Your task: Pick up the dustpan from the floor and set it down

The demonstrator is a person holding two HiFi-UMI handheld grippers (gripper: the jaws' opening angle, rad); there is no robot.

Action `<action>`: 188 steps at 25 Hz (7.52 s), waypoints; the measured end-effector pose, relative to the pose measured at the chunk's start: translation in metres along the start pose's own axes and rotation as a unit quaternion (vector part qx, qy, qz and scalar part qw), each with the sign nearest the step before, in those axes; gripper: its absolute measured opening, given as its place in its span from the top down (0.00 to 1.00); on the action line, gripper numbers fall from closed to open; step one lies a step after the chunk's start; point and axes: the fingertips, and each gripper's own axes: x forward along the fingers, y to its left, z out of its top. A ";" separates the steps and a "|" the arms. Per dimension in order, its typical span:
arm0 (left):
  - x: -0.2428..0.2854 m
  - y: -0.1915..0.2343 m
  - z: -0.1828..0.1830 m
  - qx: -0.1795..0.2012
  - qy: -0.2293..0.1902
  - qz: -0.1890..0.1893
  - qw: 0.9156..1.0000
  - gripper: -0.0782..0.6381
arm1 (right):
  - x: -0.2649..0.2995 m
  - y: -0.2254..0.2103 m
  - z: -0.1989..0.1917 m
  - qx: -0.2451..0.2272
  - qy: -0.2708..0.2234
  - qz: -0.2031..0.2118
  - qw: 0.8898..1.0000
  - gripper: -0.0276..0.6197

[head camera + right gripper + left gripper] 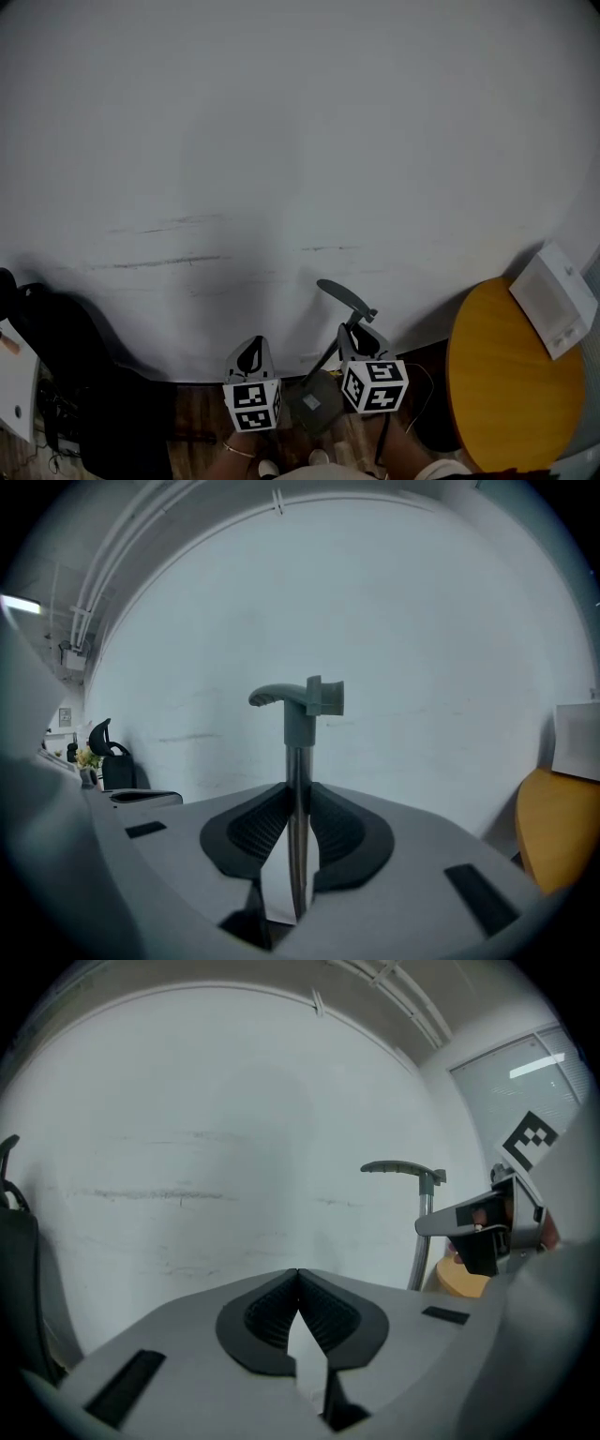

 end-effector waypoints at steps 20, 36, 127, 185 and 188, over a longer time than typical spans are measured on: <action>-0.011 -0.017 -0.006 -0.003 0.005 0.029 1.000 0.87 | -0.025 -0.031 0.008 -0.014 -0.002 0.002 1.000 0.81; -0.063 0.086 -0.041 -0.013 0.013 0.069 0.997 0.87 | -0.019 0.042 -0.026 -0.029 0.014 -0.011 0.999 0.81; -0.080 0.344 -0.345 -0.074 0.128 0.128 0.981 0.87 | 0.200 0.302 -0.383 -0.037 0.149 -0.017 0.988 0.81; -0.121 0.325 -0.286 -0.087 0.117 0.144 0.979 0.87 | 0.146 0.317 -0.349 -0.068 0.192 0.078 0.976 0.74; -0.129 0.322 -0.261 -0.079 0.112 0.147 0.980 0.87 | 0.133 0.318 -0.323 -0.090 0.187 0.093 0.974 0.74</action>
